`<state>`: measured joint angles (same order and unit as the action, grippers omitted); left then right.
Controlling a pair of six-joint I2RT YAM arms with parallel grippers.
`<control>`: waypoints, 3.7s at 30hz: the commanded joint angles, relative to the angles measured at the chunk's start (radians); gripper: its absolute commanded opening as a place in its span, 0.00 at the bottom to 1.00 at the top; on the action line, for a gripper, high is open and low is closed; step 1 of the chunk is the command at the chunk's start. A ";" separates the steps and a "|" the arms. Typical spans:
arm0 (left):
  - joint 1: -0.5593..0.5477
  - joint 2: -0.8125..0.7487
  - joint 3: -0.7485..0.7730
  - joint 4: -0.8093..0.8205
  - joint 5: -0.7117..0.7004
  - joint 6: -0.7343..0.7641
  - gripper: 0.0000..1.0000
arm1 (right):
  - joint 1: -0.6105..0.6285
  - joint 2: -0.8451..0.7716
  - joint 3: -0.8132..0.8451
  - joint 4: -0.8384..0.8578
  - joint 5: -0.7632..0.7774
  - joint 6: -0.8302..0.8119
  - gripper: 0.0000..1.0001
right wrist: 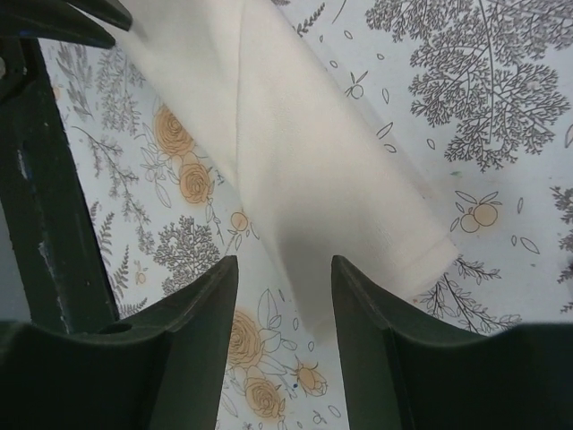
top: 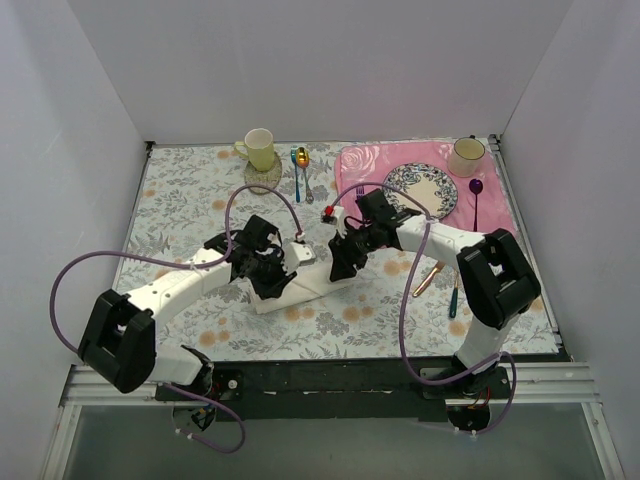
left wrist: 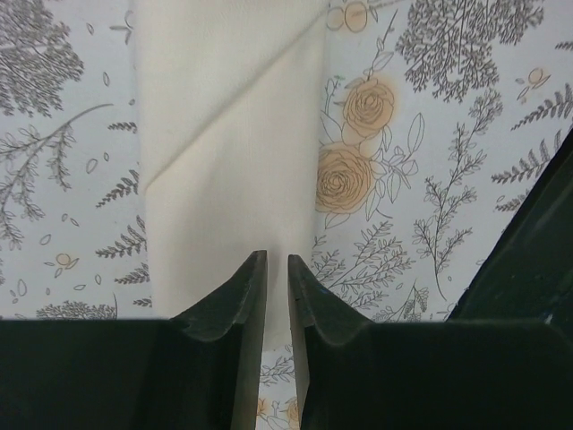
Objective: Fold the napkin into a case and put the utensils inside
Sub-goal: Move the smaller rectangle-folded napkin to the center of the board.
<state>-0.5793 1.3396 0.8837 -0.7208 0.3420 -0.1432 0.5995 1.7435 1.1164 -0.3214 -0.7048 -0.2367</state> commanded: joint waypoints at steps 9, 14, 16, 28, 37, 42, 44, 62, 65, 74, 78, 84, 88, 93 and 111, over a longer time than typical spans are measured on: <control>0.101 0.108 -0.092 0.020 -0.047 0.102 0.15 | 0.042 0.085 -0.101 0.011 0.074 -0.085 0.51; 0.183 0.156 -0.037 0.096 -0.046 0.137 0.21 | 0.100 0.041 -0.128 0.050 0.016 -0.007 0.51; 0.246 0.188 0.010 0.098 -0.017 0.189 0.23 | 0.121 0.014 -0.122 0.048 -0.010 0.036 0.52; 0.374 0.076 0.147 -0.032 0.123 0.151 0.37 | -0.006 -0.038 0.147 -0.031 0.010 0.062 0.80; 0.377 -0.006 -0.009 -0.046 0.042 0.048 0.33 | -0.007 0.021 0.149 -0.079 0.068 0.062 0.97; 0.377 0.027 -0.066 -0.014 -0.004 0.034 0.32 | 0.006 0.059 0.092 -0.031 0.061 0.100 0.98; 0.377 0.038 -0.080 0.027 -0.005 0.027 0.32 | 0.014 0.074 0.083 -0.018 0.064 0.099 0.98; 0.377 0.378 0.129 0.227 -0.031 -0.041 0.30 | 0.178 0.040 -0.127 0.097 0.051 0.115 0.94; 0.377 0.431 0.191 0.231 0.001 -0.056 0.31 | 0.212 0.054 -0.119 0.140 0.038 0.152 0.94; 0.360 0.576 0.356 0.241 0.110 -0.156 0.31 | 0.249 0.119 -0.038 0.179 0.050 0.189 0.95; 0.367 0.621 0.405 0.225 0.101 -0.211 0.32 | 0.220 0.107 -0.032 0.104 0.064 0.151 0.97; 0.513 0.448 0.367 0.219 0.340 -0.282 0.43 | 0.111 -0.047 0.003 0.001 -0.001 0.109 0.98; 0.536 0.308 0.340 0.271 0.492 -0.398 0.67 | 0.094 -0.149 0.028 0.068 -0.080 0.152 0.99; 0.504 0.297 0.282 0.446 0.705 -0.723 0.90 | 0.121 -0.180 -0.055 0.370 -0.145 0.341 0.99; 0.369 0.670 0.185 0.934 0.809 -1.237 0.44 | 0.279 0.148 -0.092 0.651 -0.030 0.502 0.88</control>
<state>-0.2180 1.9953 1.0512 0.1406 1.1198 -1.3346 0.8745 1.8412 1.0218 0.2718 -0.7650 0.2588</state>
